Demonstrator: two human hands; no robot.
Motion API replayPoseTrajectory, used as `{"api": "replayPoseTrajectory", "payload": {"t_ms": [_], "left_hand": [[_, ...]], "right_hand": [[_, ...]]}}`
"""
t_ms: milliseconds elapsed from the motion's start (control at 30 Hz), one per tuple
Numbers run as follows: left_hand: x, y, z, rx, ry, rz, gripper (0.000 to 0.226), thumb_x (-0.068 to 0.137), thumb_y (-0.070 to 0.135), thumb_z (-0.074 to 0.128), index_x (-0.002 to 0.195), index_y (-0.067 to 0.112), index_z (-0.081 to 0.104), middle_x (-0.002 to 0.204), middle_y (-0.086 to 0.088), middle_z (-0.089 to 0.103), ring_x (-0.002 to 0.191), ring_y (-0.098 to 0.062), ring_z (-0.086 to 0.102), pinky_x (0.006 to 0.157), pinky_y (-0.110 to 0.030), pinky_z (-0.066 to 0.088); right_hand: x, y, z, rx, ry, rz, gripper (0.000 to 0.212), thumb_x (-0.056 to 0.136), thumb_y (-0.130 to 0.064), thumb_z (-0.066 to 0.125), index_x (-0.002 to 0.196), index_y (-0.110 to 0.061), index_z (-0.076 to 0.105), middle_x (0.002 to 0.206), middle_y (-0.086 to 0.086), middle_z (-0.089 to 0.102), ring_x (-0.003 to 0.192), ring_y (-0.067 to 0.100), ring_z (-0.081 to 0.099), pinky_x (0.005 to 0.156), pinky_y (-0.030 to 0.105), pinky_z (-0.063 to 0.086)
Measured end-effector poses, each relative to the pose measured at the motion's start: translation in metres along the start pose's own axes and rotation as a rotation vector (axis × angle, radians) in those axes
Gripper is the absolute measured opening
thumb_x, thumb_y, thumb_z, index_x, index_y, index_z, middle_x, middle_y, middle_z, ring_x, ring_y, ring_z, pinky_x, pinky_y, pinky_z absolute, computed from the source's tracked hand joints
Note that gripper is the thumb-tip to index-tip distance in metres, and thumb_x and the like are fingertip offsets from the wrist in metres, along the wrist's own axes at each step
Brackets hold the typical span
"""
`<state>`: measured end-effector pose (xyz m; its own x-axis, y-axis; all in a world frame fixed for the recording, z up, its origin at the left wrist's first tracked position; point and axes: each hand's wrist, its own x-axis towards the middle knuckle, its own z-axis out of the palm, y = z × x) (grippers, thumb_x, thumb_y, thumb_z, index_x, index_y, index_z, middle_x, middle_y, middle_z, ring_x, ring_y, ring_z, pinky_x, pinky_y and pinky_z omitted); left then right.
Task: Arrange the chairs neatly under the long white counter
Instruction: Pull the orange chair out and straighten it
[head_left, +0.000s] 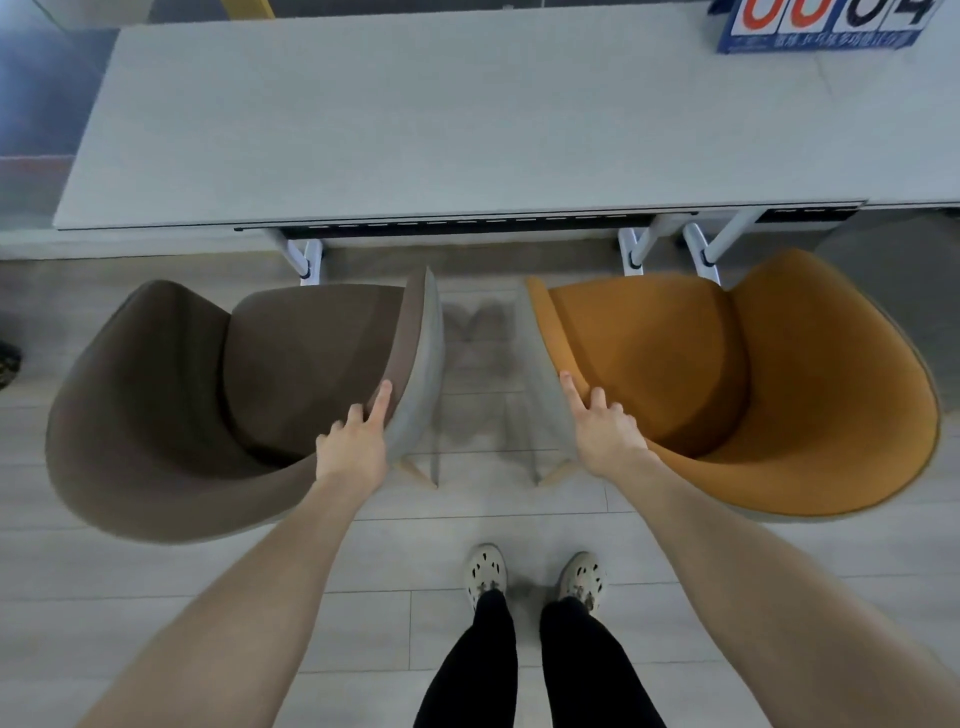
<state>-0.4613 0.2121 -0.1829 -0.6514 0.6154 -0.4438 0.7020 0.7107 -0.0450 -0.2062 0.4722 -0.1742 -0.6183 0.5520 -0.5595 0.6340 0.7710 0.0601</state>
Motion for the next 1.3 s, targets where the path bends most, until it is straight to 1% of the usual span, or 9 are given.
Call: {"api": "replayPoseTrajectory", "payload": {"t_ms": [200, 600, 800, 867, 933, 1033, 1100, 1200, 1300], "left_hand": [[-0.001, 0.001, -0.002, 0.026, -0.027, -0.006, 0.125, 0.085, 0.012, 0.069, 0.162, 0.042, -0.025, 0.136, -0.007, 0.049, 0.108, -0.034, 0.06, 0.087, -0.051, 0.054], [-0.002, 0.002, -0.006, 0.032, -0.039, -0.012, 0.123, 0.087, 0.005, 0.065, 0.163, 0.04, -0.025, 0.132, -0.006, 0.049, 0.106, -0.033, 0.061, 0.088, -0.048, 0.055], [0.001, -0.002, 0.002, 0.04, 0.002, -0.005, 0.123, 0.089, 0.01, 0.068, 0.163, 0.038, -0.026, 0.13, -0.008, 0.051, 0.104, -0.033, 0.062, 0.088, -0.047, 0.055], [0.005, 0.0, 0.002, 0.029, -0.017, -0.02, 0.121, 0.089, 0.011, 0.068, 0.164, 0.037, -0.024, 0.134, -0.01, 0.051, 0.109, -0.034, 0.062, 0.092, -0.048, 0.054], [0.009, 0.011, -0.005, 0.002, -0.05, -0.039, 0.113, 0.089, 0.014, 0.068, 0.168, 0.029, -0.012, 0.144, -0.016, 0.047, 0.122, -0.038, 0.058, 0.103, -0.05, 0.05], [0.011, 0.046, -0.02, -0.04, -0.023, -0.044, 0.09, 0.088, 0.025, 0.066, 0.165, 0.02, 0.02, 0.161, -0.023, 0.032, 0.146, -0.045, 0.037, 0.12, -0.056, 0.034], [0.01, 0.08, -0.034, -0.072, -0.011, 0.02, 0.077, 0.091, 0.033, 0.065, 0.161, 0.022, 0.035, 0.163, -0.019, 0.034, 0.152, -0.041, 0.033, 0.125, -0.054, 0.027], [0.011, 0.136, -0.048, -0.209, -0.077, 0.103, 0.066, 0.099, 0.044, 0.061, 0.159, 0.022, 0.043, 0.167, -0.012, 0.035, 0.153, -0.034, 0.036, 0.123, -0.049, 0.032], [0.01, 0.189, -0.055, -0.333, -0.116, 0.128, 0.065, 0.103, 0.049, 0.055, 0.159, 0.019, 0.042, 0.165, -0.011, 0.04, 0.148, -0.032, 0.044, 0.119, -0.048, 0.041]], "right_hand": [[0.015, -0.011, -0.011, 0.002, 0.002, -0.004, 0.113, 0.096, -0.01, 0.064, 0.166, -0.025, -0.023, 0.149, 0.023, 0.038, 0.109, 0.039, 0.06, 0.093, 0.051, 0.058], [0.025, -0.008, -0.012, 0.07, -0.016, -0.006, 0.106, 0.102, -0.016, 0.061, 0.166, -0.032, -0.022, 0.153, 0.021, 0.039, 0.117, 0.036, 0.06, 0.099, 0.049, 0.058], [0.011, 0.005, -0.008, 0.211, 0.042, -0.022, 0.09, 0.108, -0.043, 0.052, 0.168, -0.036, -0.016, 0.145, 0.015, 0.048, 0.113, 0.03, 0.062, 0.093, 0.046, 0.062], [-0.001, 0.01, -0.009, 0.257, 0.056, 0.007, 0.085, 0.108, -0.054, 0.046, 0.17, -0.031, -0.007, 0.142, 0.012, 0.052, 0.115, 0.03, 0.063, 0.093, 0.046, 0.061], [-0.016, 0.02, -0.008, 0.329, 0.06, 0.067, 0.081, 0.107, -0.067, 0.037, 0.169, -0.021, 0.013, 0.141, 0.01, 0.055, 0.119, 0.033, 0.063, 0.097, 0.049, 0.059], [-0.044, 0.042, -0.006, 0.418, 0.051, 0.141, 0.078, 0.104, -0.074, 0.017, 0.146, -0.018, 0.05, 0.128, 0.008, 0.065, 0.112, 0.03, 0.065, 0.096, 0.05, 0.058], [-0.063, 0.067, -0.001, 0.417, 0.058, 0.178, 0.079, 0.103, -0.072, 0.01, 0.128, -0.019, 0.063, 0.119, 0.007, 0.068, 0.108, 0.029, 0.066, 0.095, 0.051, 0.057], [-0.086, 0.118, 0.007, 0.398, 0.097, 0.247, 0.064, 0.11, -0.062, 0.018, 0.103, -0.022, 0.067, 0.102, 0.001, 0.066, 0.099, 0.026, 0.066, 0.091, 0.048, 0.055], [-0.099, 0.179, 0.018, 0.435, 0.234, 0.32, 0.056, 0.11, -0.058, 0.027, 0.093, -0.023, 0.068, 0.094, -0.003, 0.065, 0.097, 0.024, 0.066, 0.094, 0.048, 0.054]]}}
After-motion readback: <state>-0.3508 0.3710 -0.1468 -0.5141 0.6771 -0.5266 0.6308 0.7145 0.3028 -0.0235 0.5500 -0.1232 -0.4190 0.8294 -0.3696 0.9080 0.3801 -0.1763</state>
